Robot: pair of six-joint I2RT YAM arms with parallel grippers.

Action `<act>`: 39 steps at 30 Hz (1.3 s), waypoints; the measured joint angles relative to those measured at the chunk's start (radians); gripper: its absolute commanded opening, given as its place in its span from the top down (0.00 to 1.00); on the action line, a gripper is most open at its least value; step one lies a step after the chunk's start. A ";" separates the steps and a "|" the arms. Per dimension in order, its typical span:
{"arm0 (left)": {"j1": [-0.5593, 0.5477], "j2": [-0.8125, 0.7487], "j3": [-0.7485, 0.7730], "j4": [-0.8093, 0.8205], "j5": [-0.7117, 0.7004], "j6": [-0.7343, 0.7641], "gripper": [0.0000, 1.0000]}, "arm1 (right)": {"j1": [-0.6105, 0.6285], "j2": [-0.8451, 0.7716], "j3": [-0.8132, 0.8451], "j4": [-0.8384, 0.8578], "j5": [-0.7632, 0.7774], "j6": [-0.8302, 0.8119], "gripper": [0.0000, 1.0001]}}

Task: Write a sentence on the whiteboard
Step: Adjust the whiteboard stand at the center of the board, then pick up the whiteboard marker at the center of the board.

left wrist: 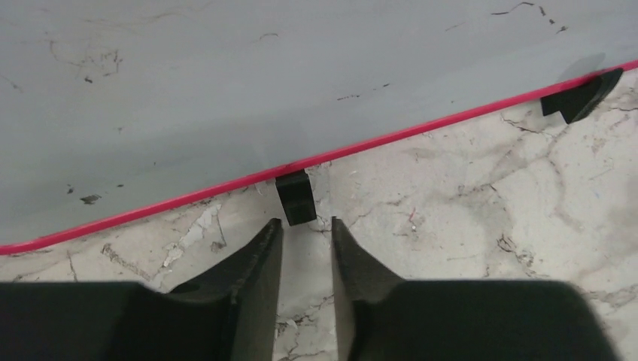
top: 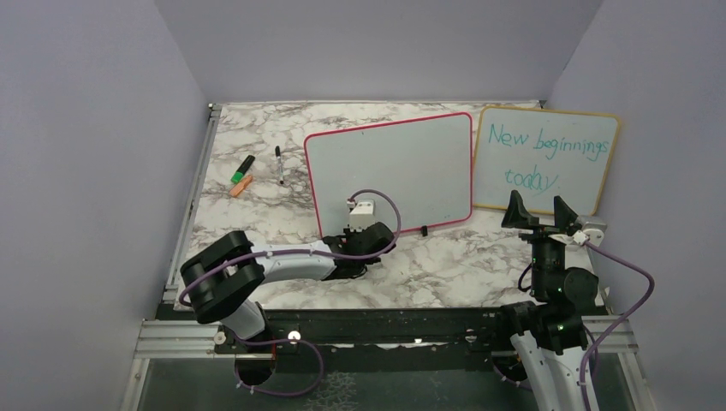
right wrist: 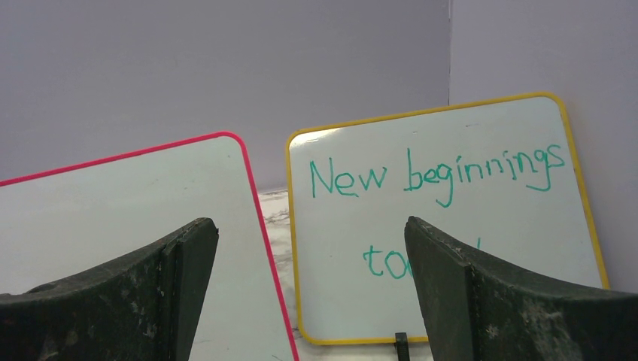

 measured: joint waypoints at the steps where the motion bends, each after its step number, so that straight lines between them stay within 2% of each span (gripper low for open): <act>1: -0.003 -0.007 0.000 -0.008 0.004 -0.001 0.60 | 0.000 0.000 0.000 0.000 0.000 0.000 0.00; 10: -0.008 -0.210 0.036 -0.122 0.032 0.028 0.22 | 0.000 0.000 0.000 0.000 0.000 0.000 0.00; 13: -0.007 -0.288 0.065 -0.173 0.030 0.062 0.15 | 0.000 0.003 0.000 0.000 0.000 0.000 0.00; 18: 0.048 -0.420 0.138 -0.246 0.025 0.158 0.12 | 0.000 0.017 0.000 -0.001 -0.005 0.000 0.00; 23: 0.236 -0.493 0.212 -0.293 0.068 0.285 0.11 | 0.000 0.030 0.000 -0.003 -0.018 -0.001 0.00; 28: 0.422 -0.499 0.278 -0.311 0.107 0.394 0.07 | 0.000 0.042 0.000 -0.003 -0.028 -0.004 0.00; 33: 0.623 -0.435 0.385 -0.309 0.169 0.490 0.07 | 0.000 0.051 0.000 -0.003 -0.035 -0.004 0.00; 39: 0.879 -0.288 0.481 -0.295 0.322 0.529 0.09 | 0.000 0.055 0.000 -0.003 -0.041 -0.004 0.00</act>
